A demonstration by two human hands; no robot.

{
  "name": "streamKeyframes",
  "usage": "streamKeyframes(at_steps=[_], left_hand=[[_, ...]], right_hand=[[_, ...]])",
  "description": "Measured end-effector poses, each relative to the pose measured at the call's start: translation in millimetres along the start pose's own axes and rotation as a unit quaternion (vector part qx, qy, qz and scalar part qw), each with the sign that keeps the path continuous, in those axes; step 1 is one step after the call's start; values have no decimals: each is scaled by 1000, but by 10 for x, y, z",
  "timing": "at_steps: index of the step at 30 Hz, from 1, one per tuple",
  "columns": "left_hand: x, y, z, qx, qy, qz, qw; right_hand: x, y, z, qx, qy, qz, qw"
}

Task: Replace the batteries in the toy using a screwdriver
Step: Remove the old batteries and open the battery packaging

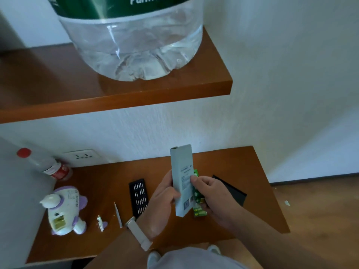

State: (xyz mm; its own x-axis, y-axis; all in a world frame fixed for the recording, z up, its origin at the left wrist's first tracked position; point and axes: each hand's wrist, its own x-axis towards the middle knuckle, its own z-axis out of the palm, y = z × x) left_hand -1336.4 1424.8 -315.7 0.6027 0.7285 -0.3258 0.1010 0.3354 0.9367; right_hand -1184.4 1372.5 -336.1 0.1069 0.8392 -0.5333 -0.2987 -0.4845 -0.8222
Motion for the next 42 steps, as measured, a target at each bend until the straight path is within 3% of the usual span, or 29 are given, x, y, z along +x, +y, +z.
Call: streamKeyframes(at_steps=[3, 6, 9, 13, 20, 24, 34, 42], left_hand=[[-61, 55, 67, -11, 80, 34, 996], [-102, 92, 111, 48, 171, 77, 981], [-112, 102, 113, 107, 175, 95, 974], [-142, 127, 78, 106, 168, 75, 977], [-136, 199, -28, 79, 167, 61, 981], [21, 456, -166, 129, 191, 87, 969], [278, 831, -70, 334, 59, 28, 940], [189, 659, 242, 417, -32, -1, 908]], right_hand=[[-47, -25, 22, -7, -8, -2, 1000], [-98, -32, 60, -10, -23, 9, 1000], [-140, -59, 48, 2, -56, 5, 998], [-166, -99, 14, -16, -86, -2, 996], [-214, -107, -29, -56, -87, -3, 995], [-250, -102, -144, -68, -88, -12, 994], [-403, -80, -485, -138, -71, -52, 987], [-443, -126, -701, -160, -53, -77, 983]])
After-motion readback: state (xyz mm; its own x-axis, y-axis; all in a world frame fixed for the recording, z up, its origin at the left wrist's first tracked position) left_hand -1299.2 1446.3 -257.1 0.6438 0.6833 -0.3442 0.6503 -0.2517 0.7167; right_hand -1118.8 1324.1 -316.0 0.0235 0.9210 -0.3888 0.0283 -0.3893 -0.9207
